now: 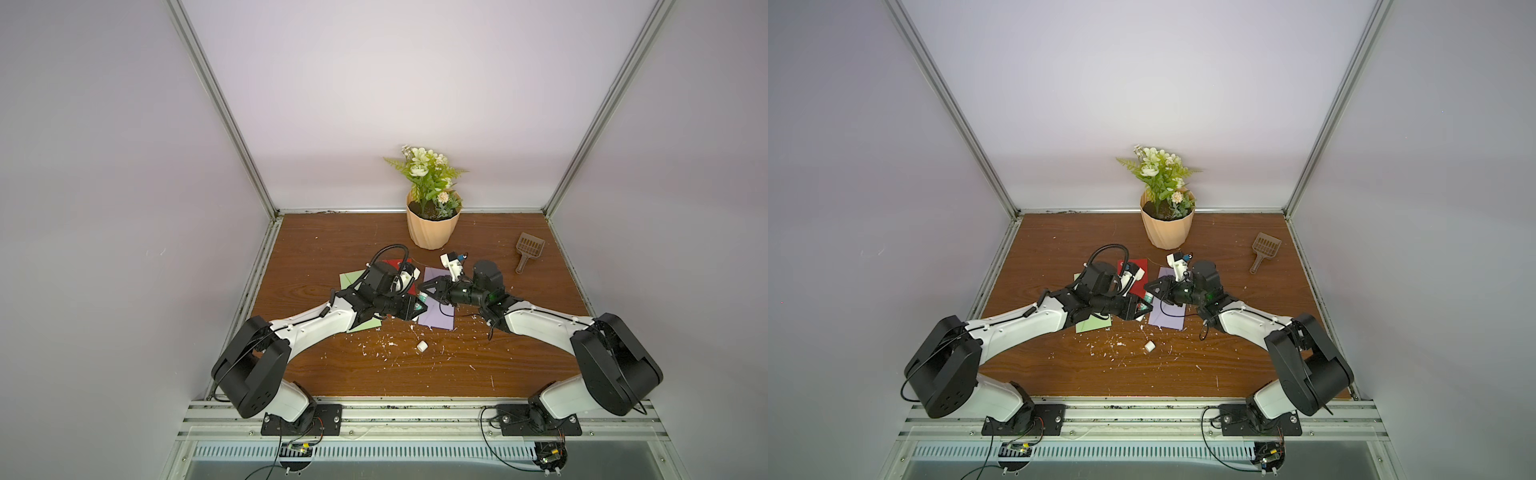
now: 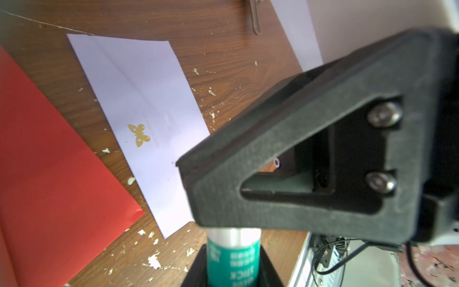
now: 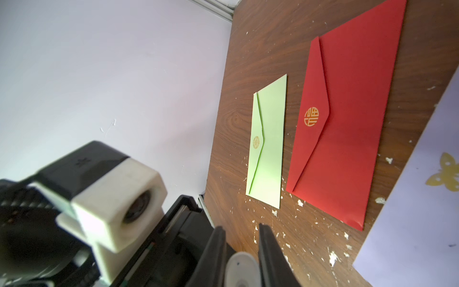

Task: Seal the envelope with a glue stick
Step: Screw the glue stick.

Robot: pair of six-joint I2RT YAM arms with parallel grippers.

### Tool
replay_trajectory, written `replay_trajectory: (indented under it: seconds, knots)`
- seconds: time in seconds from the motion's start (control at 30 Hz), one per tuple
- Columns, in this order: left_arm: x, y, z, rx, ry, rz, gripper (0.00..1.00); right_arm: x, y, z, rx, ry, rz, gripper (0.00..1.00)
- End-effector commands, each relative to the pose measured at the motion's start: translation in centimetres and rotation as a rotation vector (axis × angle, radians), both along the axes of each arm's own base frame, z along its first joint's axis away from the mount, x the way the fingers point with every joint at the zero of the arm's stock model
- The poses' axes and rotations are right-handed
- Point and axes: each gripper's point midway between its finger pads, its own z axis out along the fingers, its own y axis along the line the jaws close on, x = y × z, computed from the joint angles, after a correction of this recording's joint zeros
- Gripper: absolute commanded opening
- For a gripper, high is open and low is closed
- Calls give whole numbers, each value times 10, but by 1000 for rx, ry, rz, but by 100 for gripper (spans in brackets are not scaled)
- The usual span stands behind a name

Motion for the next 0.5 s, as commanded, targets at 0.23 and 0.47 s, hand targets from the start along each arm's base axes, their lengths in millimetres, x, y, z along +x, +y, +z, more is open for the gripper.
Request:
replay_trajectory:
  seconds: [0.23, 0.47]
  knots:
    - [-37, -9, 82, -289, -68, -229, 10, -59, 8, 70, 226, -291, 285, 19]
    - [-66, -6, 115, -455, -100, -341, 10, -99, -3, 108, 448, -380, 436, 21]
